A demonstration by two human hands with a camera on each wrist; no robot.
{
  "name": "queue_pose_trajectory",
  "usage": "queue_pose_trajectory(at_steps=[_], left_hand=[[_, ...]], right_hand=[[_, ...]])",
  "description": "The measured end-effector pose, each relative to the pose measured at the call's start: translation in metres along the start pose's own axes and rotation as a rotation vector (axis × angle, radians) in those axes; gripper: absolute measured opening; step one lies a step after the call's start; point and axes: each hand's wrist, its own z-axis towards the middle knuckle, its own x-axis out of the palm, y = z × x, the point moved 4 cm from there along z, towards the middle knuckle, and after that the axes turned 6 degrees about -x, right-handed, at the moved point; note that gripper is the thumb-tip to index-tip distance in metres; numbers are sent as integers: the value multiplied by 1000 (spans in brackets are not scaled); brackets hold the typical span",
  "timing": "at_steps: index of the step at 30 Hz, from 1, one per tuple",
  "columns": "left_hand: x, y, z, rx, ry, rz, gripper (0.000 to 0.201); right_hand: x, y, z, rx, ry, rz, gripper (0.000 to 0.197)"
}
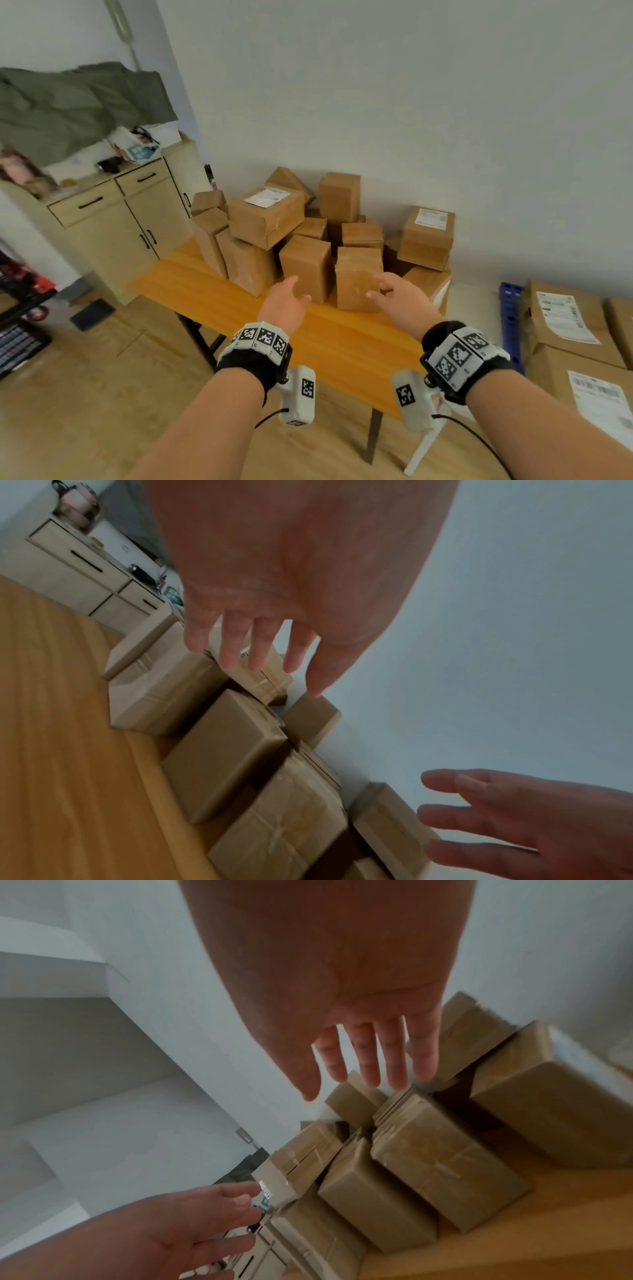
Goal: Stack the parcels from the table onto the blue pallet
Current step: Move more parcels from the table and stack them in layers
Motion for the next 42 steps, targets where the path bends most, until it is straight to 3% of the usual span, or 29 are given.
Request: queue_pose_trajectory(at_steps=[8,14,21,27,34,38,42], left_hand=[[-60,51,62,-81,-56,-19,55],[-96,54,125,-102,-144,-98,51],[-137,47,212,-173,-291,-133,63],[-146,44,270,-235,-247,-221,69],[-135,50,287,-240,-195,-249,53],[-132,49,277,-223,-172,-307,50],[-130,44,254,-200,-172,-432,46]], right_hand=[[64,63,78,-40,97,56,61],[84,97,151,-65,108,145,65],[99,117,242,13,112,295,70],[116,119,286,75,144,461,70],[134,119,303,68,153,505,73],[129,118,297,67,99,501,80],[109,125,277,16,29,493,73]])
